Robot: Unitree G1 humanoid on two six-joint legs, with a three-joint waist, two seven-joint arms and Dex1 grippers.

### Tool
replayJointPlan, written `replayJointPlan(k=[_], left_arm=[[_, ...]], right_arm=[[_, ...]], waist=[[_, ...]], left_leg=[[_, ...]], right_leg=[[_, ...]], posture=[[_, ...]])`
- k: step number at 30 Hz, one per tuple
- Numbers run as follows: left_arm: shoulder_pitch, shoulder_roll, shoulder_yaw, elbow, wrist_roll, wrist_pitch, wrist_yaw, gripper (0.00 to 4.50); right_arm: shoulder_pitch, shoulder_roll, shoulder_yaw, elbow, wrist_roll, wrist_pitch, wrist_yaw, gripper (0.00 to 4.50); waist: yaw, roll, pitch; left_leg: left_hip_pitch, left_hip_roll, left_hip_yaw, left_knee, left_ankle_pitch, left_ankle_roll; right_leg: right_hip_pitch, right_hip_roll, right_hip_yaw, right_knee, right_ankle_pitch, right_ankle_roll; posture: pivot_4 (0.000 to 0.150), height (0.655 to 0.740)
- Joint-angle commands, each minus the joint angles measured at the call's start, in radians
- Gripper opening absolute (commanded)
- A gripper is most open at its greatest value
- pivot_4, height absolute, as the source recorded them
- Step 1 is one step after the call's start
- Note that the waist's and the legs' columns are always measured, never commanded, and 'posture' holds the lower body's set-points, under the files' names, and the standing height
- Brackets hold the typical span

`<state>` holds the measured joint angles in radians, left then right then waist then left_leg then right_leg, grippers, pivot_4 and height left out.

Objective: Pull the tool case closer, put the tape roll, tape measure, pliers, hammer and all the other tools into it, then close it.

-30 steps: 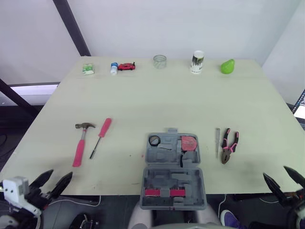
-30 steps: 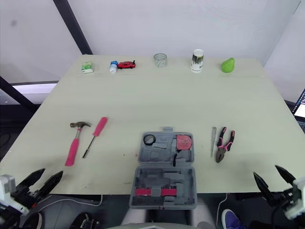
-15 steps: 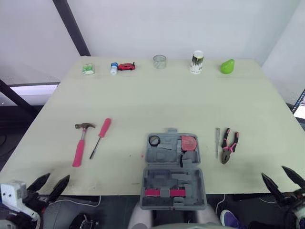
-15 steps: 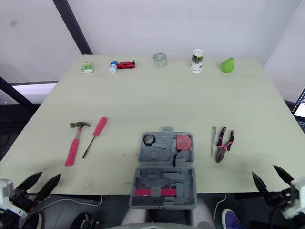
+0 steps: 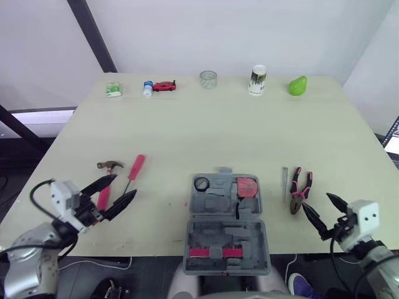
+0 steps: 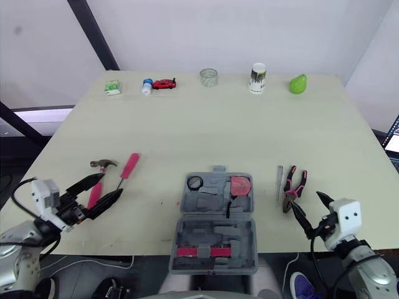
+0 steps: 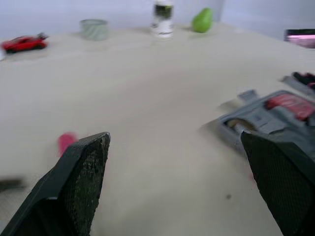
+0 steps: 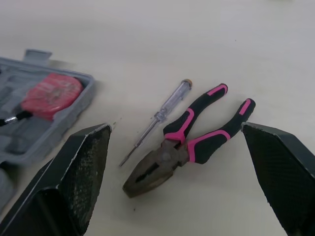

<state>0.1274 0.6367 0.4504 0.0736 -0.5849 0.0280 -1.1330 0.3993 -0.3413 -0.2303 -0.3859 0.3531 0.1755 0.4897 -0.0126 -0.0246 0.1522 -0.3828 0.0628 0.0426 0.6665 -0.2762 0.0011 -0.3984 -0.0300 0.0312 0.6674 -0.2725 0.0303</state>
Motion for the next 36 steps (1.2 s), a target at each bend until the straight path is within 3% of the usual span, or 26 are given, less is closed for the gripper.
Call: replayJointPlan(k=[1, 9, 16, 28, 36], left_arm=[[-0.058, 0.033, -0.053, -0.072, -0.011, 0.013, -0.048, 4.50], [-0.207, 0.094, -0.245, -0.239, -0.022, 0.090, -0.170, 4.50], [-0.310, 0.128, -0.322, -0.297, -0.043, 0.157, -0.234, 4.50], [-0.362, 0.131, -0.342, -0.342, -0.068, 0.216, -0.247, 4.50], [-0.364, 0.126, -0.332, -0.350, -0.093, 0.237, -0.240, 4.50]], right_arm=[[-0.050, 0.045, 0.041, -0.050, -0.058, 0.057, -0.122, 4.45], [-0.105, 0.172, 0.118, 0.004, -0.221, 0.101, -0.356, 4.45], [-0.149, 0.269, 0.089, 0.044, -0.229, 0.159, -0.472, 4.45], [-0.138, 0.297, 0.149, 0.039, -0.228, 0.208, -0.470, 4.45], [-0.136, 0.289, 0.165, 0.025, -0.232, 0.234, -0.461, 4.45]], waist=[[0.000, 0.000, 0.000], [0.002, 0.000, 0.000], [-0.004, 0.002, 0.001], [-0.004, 0.001, 0.001], [-0.004, 0.001, 0.001]], left_leg=[[0.000, 0.000, 0.000, 0.000, 0.000, 0.000], [-0.001, -0.001, -0.001, 0.000, 0.000, 0.000], [-0.001, -0.001, -0.001, 0.000, 0.000, 0.000], [-0.012, 0.000, 0.002, 0.002, 0.000, 0.000], [-0.012, 0.000, 0.002, 0.002, 0.000, 0.000]], right_leg=[[0.000, 0.000, 0.000, 0.000, 0.000, 0.000], [0.000, 0.001, 0.001, -0.001, 0.002, 0.003], [-0.001, 0.004, 0.003, 0.000, 0.002, 0.003], [-0.014, 0.005, 0.008, 0.005, 0.002, 0.004], [-0.014, 0.006, 0.008, 0.006, 0.002, 0.004]], posture=[[0.150, 0.7400], [0.150, 0.7400], [0.150, 0.7400], [0.150, 0.7400], [0.150, 0.7400]])
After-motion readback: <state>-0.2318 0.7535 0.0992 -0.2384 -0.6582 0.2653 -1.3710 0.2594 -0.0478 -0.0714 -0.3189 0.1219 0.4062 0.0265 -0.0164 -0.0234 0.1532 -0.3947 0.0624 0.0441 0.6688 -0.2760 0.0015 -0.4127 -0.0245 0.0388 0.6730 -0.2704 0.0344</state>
